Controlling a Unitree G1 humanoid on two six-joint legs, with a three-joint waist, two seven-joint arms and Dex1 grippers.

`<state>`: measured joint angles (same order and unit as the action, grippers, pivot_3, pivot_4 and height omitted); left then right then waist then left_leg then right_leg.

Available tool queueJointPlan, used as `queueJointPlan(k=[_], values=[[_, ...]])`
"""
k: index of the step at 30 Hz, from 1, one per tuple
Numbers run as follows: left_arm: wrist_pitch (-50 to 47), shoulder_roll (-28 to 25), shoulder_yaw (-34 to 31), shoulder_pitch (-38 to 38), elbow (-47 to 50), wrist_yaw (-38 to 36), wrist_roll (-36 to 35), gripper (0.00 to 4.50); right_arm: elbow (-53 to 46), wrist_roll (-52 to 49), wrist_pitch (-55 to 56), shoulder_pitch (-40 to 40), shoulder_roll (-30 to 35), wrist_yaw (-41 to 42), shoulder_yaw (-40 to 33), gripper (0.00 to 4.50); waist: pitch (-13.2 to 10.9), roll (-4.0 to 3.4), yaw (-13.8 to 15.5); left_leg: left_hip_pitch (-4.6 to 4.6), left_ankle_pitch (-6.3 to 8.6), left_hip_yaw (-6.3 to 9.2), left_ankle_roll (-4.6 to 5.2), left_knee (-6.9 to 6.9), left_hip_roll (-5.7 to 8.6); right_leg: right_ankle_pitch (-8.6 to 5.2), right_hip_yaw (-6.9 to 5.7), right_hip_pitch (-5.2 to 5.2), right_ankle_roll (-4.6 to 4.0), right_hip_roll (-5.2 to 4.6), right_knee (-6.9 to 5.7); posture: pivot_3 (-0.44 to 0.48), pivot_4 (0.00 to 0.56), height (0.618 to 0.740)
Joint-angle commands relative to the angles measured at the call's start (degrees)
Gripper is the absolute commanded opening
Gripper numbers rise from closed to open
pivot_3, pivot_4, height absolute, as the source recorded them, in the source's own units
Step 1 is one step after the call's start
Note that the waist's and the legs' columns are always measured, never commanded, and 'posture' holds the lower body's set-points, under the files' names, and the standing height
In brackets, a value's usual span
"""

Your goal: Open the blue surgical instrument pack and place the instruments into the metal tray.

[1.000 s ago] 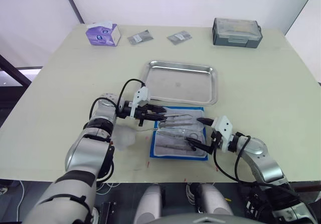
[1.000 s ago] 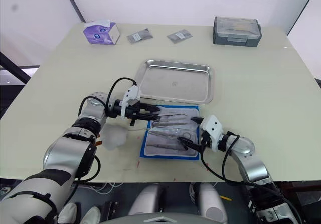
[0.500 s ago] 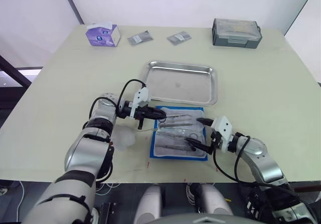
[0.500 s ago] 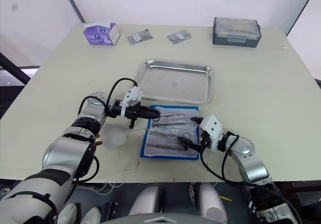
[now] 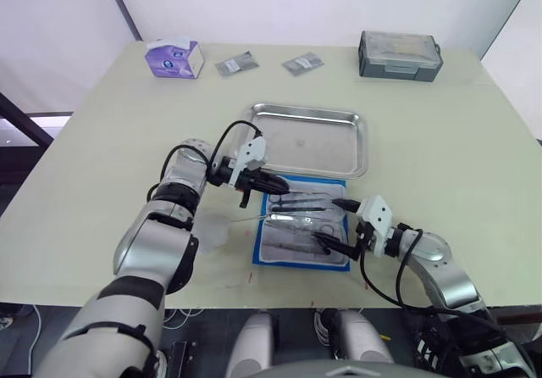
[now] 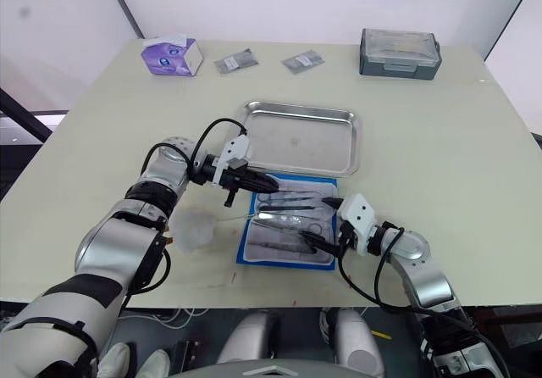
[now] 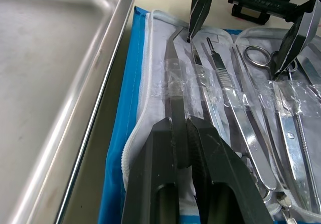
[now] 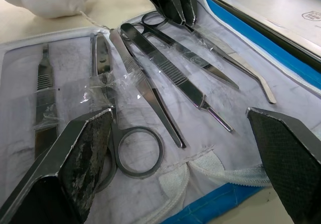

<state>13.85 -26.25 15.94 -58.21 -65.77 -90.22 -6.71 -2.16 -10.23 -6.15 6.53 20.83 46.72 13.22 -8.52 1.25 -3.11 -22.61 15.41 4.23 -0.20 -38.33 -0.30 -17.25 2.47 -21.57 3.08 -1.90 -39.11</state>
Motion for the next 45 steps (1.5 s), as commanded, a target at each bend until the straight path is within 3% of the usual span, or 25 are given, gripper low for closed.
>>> queueJointPlan(k=[1, 11, 26, 45], values=[[-4.11, -0.76, 1.44, -2.59, 3.89, -2.28, -1.3, 0.08, 5.29, 2.67, -2.78, -1.84, 0.3, -0.34, 2.83, 4.5, 0.0, 0.0, -0.01, 0.0, 0.0, 0.0, 0.0, 0.0, 0.0, 0.0, 0.0, 0.0, 0.0, 0.0, 0.0, 0.0, 0.15, 0.738], [-12.7, -4.22, 5.88, -2.37, 9.87, -2.28, -4.52, 0.08, 5.05, 2.89, -3.15, -1.98, 0.64, -0.14, 3.26, 4.5, -0.01, 0.0, -0.24, 0.0, 0.0, 0.01, 0.0, 0.0, -0.01, 0.0, 0.0, 0.0, 0.0, 0.01, 0.0, 0.0, 0.15, 0.738], [-22.09, -8.4, 7.42, -1.43, 16.25, -2.28, -9.96, 0.08, 4.92, 3.06, -3.4, -2.13, 0.88, 0.09, 3.5, 4.5, -0.02, -0.02, -0.3, 0.0, 0.0, 0.01, 0.0, 0.0, -0.01, 0.0, 0.01, -0.01, 0.0, 0.01, -0.01, 0.0, 0.15, 0.738], [-26.24, -14.15, 9.79, 0.66, 21.54, -2.28, -15.35, 0.08, 5.72, 3.1, -3.39, -1.72, 0.34, -0.18, 3.69, 4.5, -0.03, -0.03, -0.42, 0.0, 0.0, 0.01, 0.0, 0.0, -0.03, -0.01, 0.02, -0.02, -0.01, 0.01, -0.01, 0.0, 0.15, 0.738]])
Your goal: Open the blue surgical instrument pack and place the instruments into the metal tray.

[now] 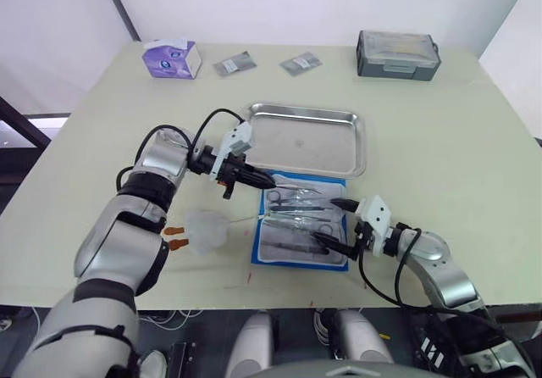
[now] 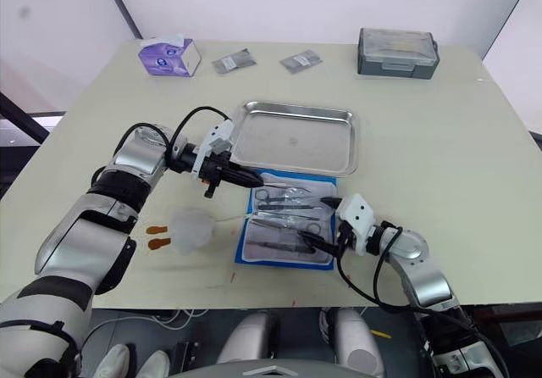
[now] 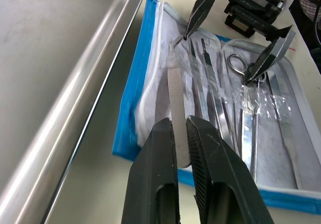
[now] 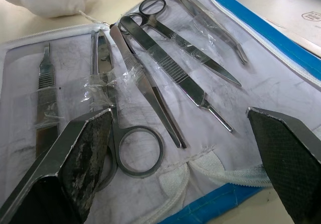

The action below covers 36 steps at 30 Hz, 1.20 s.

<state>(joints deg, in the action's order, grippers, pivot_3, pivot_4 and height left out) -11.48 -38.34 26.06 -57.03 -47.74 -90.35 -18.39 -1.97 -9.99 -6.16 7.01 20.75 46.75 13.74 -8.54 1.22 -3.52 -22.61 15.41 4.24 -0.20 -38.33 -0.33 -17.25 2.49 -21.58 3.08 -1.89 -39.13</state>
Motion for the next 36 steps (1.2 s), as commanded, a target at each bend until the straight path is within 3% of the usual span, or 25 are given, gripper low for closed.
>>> queueJointPlan(k=[1, 17, 27, 36], values=[[-1.23, -2.77, -0.04, -0.2, 4.2, -2.15, -4.28, 0.08, 5.53, 2.81, -3.45, -2.22, 0.4, -0.2, 3.19, 4.5, 0.0, 0.0, -0.02, 0.0, 0.0, 0.0, 0.0, 0.0, 0.0, 0.0, 0.0, 0.0, 0.0, 0.01, 0.0, 0.0, 0.15, 0.738], [-4.94, -10.52, 0.75, 4.36, 11.71, -2.15, -9.29, 0.08, 5.23, 2.45, -4.74, -2.32, 0.62, 0.29, 3.75, 4.5, -0.01, -0.02, -0.41, 0.0, 0.0, 0.05, 0.0, 0.02, -0.06, -0.02, 0.0, -0.02, -0.04, 0.09, -0.02, 0.0, 0.15, 0.738], [-5.69, -8.37, -2.0, 6.6, 13.79, -2.11, -6.31, 0.08, 5.49, 2.62, -5.45, -1.71, 0.55, 0.27, 3.94, 4.5, 0.0, -0.01, -0.42, 0.03, 0.0, 0.05, 0.0, 0.03, -0.07, -0.03, 0.0, -0.01, -0.05, 0.1, -0.02, 0.0, 0.15, 0.738], [-5.59, -6.92, -5.81, 10.07, 19.51, 4.24, 0.43, 0.08, 5.37, 2.62, -5.57, -2.01, 0.46, -0.19, 3.78, 4.5, 0.0, -0.01, -0.39, 0.05, 0.0, 0.05, 0.0, 0.03, -0.07, -0.03, 0.0, 0.0, -0.05, 0.1, -0.03, 0.0, 0.15, 0.738]])
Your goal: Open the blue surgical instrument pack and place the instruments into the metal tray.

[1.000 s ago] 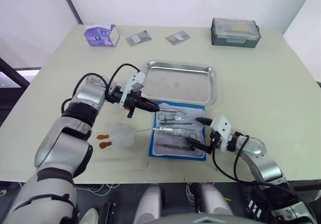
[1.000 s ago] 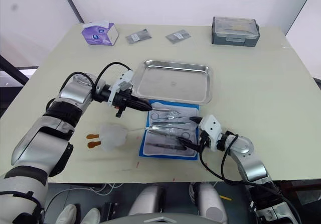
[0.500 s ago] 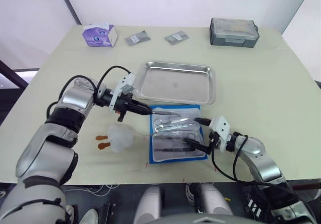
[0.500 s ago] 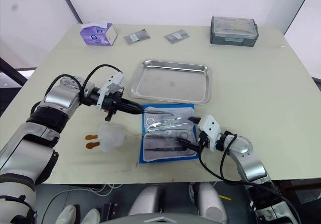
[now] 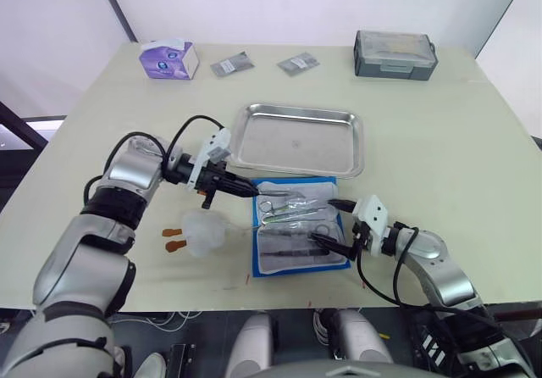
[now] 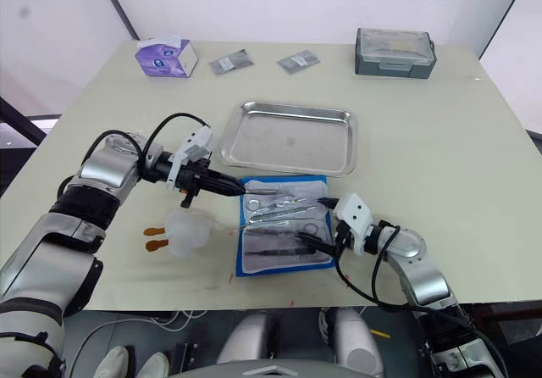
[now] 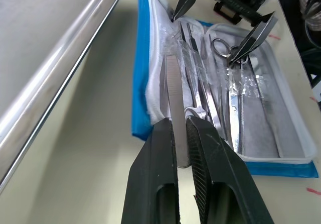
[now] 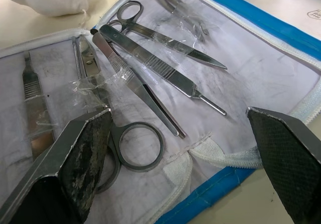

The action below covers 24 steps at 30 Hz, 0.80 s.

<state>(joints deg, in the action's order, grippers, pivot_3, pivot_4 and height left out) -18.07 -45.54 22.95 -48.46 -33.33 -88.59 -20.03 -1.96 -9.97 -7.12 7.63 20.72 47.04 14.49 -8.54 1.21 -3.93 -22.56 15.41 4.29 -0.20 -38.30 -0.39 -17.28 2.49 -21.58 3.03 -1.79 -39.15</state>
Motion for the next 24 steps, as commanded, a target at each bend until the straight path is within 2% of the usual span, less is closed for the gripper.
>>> queueJointPlan(k=[1, 8, 13, 24], values=[[1.09, 0.37, -2.98, 2.03, 6.01, 3.22, 2.59, 0.08, 5.41, 2.58, -4.6, -2.61, 0.47, -0.48, 3.02, 4.5, 0.01, 0.0, 0.03, 0.0, 0.0, 0.0, 0.0, 0.0, 0.0, 0.0, 0.0, 0.01, 0.0, 0.0, 0.0, 0.0, 0.15, 0.738], [-0.34, 0.55, -6.51, 5.37, 11.98, 8.79, 5.67, 0.08, 5.56, 2.67, -4.46, -2.65, 0.34, -0.59, 3.21, 4.5, 0.02, 0.01, 0.07, 0.03, 0.0, -0.01, 0.0, 0.0, 0.0, 0.0, 0.03, 0.01, 0.0, -0.02, -0.04, 0.0, 0.15, 0.738], [-2.35, -0.8, -8.42, 8.09, 17.26, 10.42, 6.31, 0.08, 5.61, 2.56, -4.54, -2.68, 0.25, -0.5, 3.33, 4.5, 0.02, 0.01, 0.05, 0.05, 0.0, -0.02, 0.0, 0.0, 0.0, 0.0, 0.05, 0.01, 0.0, -0.02, -0.05, 0.0, 0.15, 0.738], [-5.58, -3.73, -11.47, 12.45, 21.97, 12.74, 7.11, 0.08, 6.41, 2.7, -4.47, -2.01, 0.06, -0.26, 3.52, 4.5, 0.01, 0.01, -0.01, 0.14, 0.0, -0.07, 0.0, 0.02, -0.01, 0.0, 0.11, 0.01, 0.0, -0.01, -0.14, 0.0, 0.15, 0.738]])
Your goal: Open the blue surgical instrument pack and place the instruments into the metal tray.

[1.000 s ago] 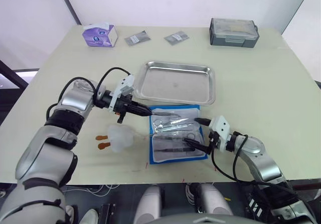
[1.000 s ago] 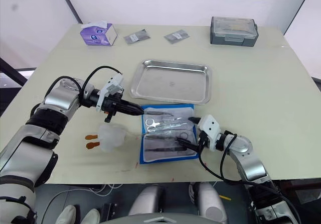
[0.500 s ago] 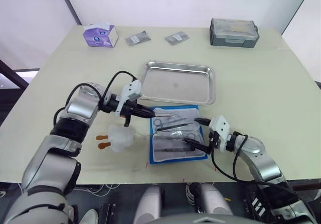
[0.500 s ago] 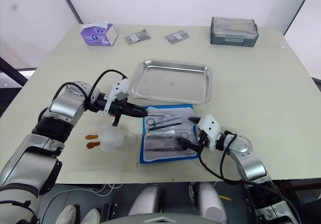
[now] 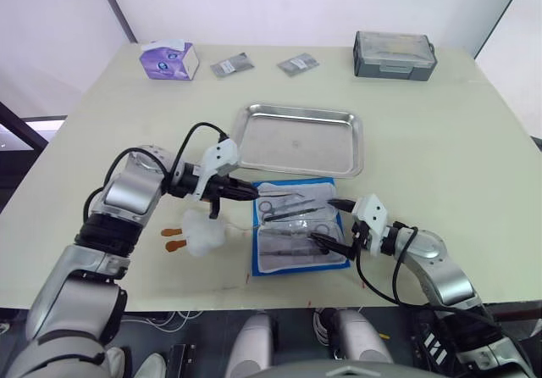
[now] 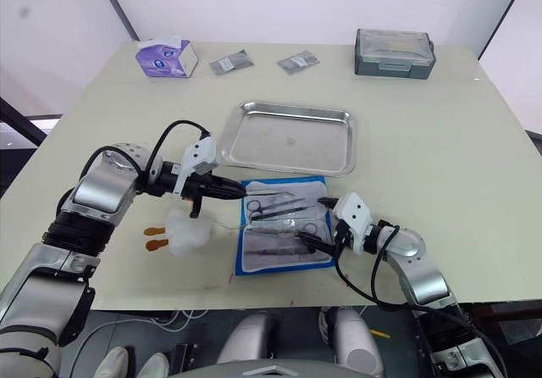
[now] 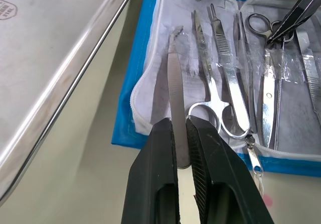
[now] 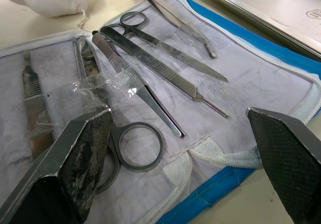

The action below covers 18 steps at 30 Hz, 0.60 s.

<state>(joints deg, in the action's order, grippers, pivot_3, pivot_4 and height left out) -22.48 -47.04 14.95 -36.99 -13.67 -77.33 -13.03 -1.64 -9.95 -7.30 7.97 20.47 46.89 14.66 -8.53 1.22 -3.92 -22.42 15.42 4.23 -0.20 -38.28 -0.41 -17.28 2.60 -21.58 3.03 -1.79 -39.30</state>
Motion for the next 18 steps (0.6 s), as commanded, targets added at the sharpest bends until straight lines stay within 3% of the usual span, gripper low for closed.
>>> queueJointPlan(k=[1, 18], values=[[-1.4, -2.48, -3.81, 1.37, 2.69, 1.39, 0.0, 0.08, 6.07, 2.66, -4.31, -2.38, 0.3, -0.13, 3.35, 4.5, 0.0, 0.0, -0.01, 0.01, 0.0, 0.0, 0.0, 0.01, 0.0, 0.0, 0.01, 0.0, 0.0, 0.0, -0.01, 0.0, 0.15, 0.738], [-5.7, -7.26, -8.35, 5.37, 7.4, -1.92, -3.26, 0.08, 6.37, 2.61, -4.33, -2.23, 0.25, -0.08, 3.22, 4.5, 0.0, 0.0, -0.07, 0.07, 0.0, -0.04, 0.0, 0.06, -0.02, -0.01, 0.04, 0.0, -0.02, 0.01, -0.04, 0.0, 0.15, 0.738]])
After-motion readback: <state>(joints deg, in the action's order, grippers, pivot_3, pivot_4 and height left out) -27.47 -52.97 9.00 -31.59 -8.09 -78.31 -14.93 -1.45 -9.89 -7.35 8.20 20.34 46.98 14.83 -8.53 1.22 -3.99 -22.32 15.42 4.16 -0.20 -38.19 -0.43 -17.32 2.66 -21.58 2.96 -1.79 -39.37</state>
